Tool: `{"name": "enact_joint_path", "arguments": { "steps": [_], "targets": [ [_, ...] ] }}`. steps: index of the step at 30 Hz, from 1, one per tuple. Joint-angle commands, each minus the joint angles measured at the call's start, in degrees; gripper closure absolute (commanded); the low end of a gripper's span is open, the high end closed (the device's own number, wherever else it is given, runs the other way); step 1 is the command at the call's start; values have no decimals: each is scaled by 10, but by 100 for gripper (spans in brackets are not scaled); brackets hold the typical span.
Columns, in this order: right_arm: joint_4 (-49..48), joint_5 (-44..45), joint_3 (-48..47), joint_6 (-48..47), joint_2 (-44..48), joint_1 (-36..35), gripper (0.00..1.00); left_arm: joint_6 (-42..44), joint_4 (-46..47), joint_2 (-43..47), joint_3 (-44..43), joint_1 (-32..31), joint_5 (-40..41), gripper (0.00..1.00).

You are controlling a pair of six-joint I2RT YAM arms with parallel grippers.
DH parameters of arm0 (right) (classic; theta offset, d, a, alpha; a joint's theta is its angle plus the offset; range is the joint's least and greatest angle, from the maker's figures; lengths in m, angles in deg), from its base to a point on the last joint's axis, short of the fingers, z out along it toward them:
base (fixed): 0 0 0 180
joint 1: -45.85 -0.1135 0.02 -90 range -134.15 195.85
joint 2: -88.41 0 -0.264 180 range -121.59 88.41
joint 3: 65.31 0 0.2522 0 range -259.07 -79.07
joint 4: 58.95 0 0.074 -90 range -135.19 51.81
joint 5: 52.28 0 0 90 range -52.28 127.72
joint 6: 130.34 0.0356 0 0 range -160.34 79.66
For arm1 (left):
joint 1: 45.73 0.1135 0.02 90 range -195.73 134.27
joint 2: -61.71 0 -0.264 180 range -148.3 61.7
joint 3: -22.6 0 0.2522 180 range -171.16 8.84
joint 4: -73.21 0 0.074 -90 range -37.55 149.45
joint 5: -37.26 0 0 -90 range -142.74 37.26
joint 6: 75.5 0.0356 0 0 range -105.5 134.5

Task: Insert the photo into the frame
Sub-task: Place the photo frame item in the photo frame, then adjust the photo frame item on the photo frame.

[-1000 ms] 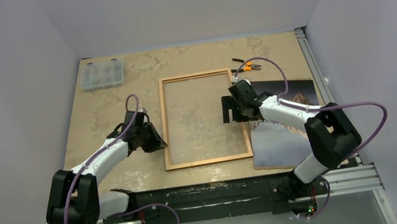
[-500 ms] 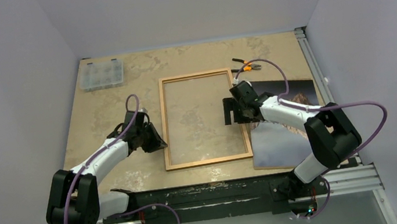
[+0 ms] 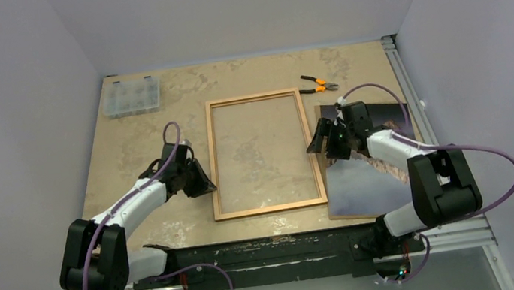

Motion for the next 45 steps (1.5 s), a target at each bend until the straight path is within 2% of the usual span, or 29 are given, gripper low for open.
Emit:
{"name": "enact_joint_path", "arguments": {
  "steps": [1, 3, 13, 16, 22, 32, 45],
  "targets": [
    [-62, -97, 22, 7, 1, 31, 33, 13, -30, -24, 11, -7, 41, 90],
    [-63, -105, 24, 5, -8, 39, 40, 13, -31, -24, 11, -6, 41, 90],
    [-18, -58, 4, -32, -19, 39, 58, 14, -30, -27, 9, -6, 41, 90],
    [-17, -57, 2, -33, -26, 40, 67, 14, -32, -27, 9, -7, 41, 90],
    [-23, -64, 3, -31, -35, 39, 77, 14, -32, -27, 9, -7, 41, 90],
    [-2, -12, 0, -50, -40, 28, 79, 15, -30, -32, 7, -8, 41, 90],
    [41, 102, -47, -60, -69, -85, 78, 14, -32, -32, 7, -11, 44, 90]
  ]
}}
